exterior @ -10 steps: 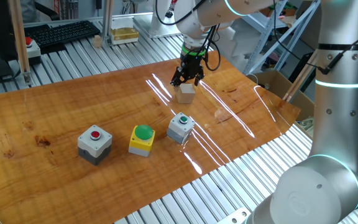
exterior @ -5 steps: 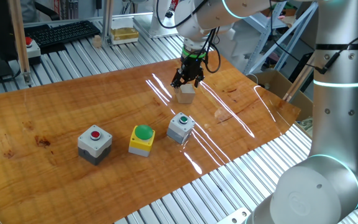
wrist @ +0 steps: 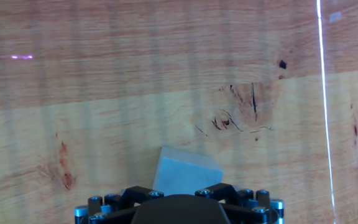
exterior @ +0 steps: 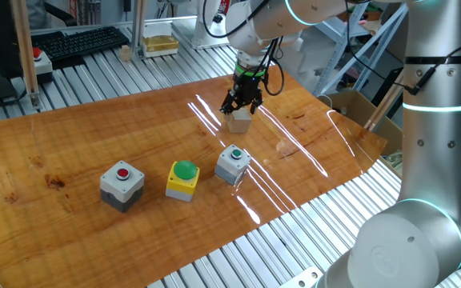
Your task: Pick up the small block on the left and move it to the right
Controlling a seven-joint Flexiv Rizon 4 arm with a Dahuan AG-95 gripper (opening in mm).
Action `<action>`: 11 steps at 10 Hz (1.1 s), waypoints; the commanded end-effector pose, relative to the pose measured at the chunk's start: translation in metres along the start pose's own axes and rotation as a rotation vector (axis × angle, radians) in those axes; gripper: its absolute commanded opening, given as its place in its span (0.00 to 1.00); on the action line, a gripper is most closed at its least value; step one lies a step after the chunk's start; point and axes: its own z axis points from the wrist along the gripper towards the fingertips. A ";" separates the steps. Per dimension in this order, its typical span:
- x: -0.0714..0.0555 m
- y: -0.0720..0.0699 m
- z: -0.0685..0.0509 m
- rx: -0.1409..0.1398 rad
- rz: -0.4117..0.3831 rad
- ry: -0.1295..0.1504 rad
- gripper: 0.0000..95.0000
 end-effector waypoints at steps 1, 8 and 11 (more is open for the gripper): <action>-0.001 0.000 0.001 -0.011 -0.003 -0.007 0.40; -0.001 0.000 0.001 -0.024 -0.010 -0.040 0.00; -0.001 0.004 -0.001 -0.047 0.017 -0.025 0.00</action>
